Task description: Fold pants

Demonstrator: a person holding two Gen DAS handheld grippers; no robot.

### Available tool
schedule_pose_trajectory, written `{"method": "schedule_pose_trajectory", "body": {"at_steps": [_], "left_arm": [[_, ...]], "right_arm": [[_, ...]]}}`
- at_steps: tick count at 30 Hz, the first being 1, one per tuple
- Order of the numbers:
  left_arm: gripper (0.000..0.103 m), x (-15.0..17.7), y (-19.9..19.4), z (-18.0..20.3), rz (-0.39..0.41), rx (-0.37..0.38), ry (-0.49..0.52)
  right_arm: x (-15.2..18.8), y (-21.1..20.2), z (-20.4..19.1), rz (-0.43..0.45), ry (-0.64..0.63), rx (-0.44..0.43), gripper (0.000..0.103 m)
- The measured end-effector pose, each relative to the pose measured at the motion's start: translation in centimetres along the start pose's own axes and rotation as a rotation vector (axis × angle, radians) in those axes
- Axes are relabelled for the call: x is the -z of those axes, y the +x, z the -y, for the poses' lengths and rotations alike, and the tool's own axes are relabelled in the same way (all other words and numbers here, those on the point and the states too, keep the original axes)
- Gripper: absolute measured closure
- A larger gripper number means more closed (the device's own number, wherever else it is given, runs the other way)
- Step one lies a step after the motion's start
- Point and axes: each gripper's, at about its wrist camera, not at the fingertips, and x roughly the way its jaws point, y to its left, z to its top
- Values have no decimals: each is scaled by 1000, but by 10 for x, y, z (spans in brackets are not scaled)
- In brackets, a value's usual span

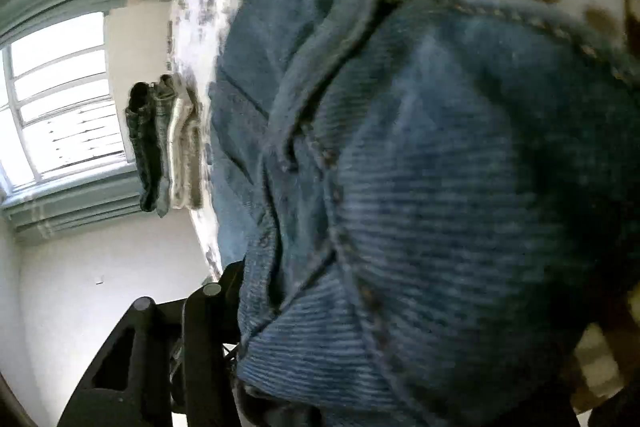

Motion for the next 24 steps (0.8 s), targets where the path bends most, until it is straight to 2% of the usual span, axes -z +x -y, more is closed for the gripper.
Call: {"method": "schedule_pose_trajectory", "body": {"at_steps": [5,10,14,20,24], "left_arm": [[77,4,-29,22,40,11,23],[77,-6,-81,51,67,25,15],[77,-25,-119,77,97,29,22],[77,-91,-179,104,173,60,44],[77,-172,-211,107,228,88,61]], "right_arm": [[5,-23,-34,24,-81,35,55],[6,-52,-77,18,-114,40,57],[11,-76,-135,5,-162,21,57],[9,-74,-246,14,-251,-24,57],[-6,-37,-323,35,-292,-59,57]]}}
